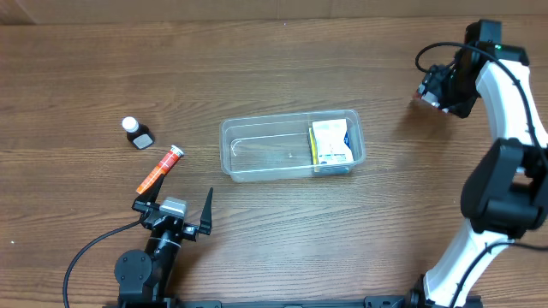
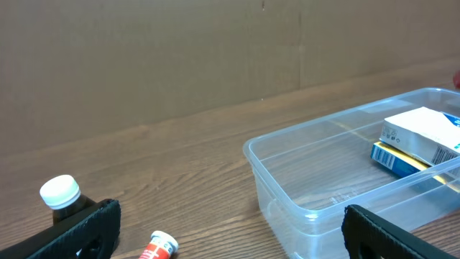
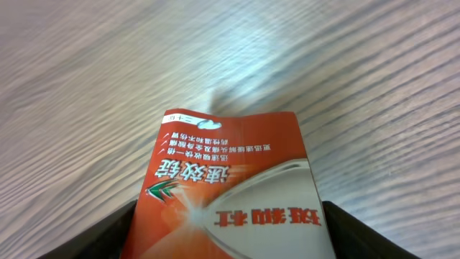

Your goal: Pack container

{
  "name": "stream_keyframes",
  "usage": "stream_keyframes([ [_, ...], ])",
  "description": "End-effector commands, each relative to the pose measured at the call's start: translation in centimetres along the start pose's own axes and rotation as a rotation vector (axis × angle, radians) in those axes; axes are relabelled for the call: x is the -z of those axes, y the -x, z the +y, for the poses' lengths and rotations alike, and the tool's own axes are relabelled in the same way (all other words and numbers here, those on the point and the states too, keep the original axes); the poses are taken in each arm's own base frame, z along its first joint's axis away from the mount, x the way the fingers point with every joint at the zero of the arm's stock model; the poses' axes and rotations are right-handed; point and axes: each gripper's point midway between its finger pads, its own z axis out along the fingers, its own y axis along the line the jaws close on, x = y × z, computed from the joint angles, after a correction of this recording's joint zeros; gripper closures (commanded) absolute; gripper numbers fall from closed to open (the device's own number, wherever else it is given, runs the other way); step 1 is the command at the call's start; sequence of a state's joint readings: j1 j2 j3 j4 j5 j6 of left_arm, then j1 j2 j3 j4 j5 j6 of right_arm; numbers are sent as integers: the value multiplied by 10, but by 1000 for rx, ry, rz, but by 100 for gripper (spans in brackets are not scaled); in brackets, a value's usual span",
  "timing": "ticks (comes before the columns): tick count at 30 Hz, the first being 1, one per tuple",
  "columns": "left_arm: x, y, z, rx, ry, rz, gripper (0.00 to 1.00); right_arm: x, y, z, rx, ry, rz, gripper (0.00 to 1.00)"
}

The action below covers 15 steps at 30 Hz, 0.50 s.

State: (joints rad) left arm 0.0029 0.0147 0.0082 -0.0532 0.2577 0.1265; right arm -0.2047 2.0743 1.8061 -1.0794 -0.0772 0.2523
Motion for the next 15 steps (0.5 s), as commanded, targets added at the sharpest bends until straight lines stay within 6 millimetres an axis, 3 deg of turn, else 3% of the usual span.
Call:
stream_keyframes([
  [1,1,1,4,-10,17,-6,0,68,2,47,135,95,-129,23],
  [4,1,1,4,-10,17,-6,0,80,-6,61,163,118,-134,23],
  [7,1,1,4,-10,17,-6,0,85,-25,75,201,127,-96,24],
  [9,1,1,4,-10,17,-6,0,98,-36,91,241,146,-106,24],
  [13,1,1,4,-10,17,-6,0,143,-69,126,335,209,-149,24],
  [14,1,1,4,-10,17,-6,0,167,-91,139,385,243,-165,24],
  [15,1,1,4,-10,17,-6,0,176,-99,143,396,254,-166,24],
])
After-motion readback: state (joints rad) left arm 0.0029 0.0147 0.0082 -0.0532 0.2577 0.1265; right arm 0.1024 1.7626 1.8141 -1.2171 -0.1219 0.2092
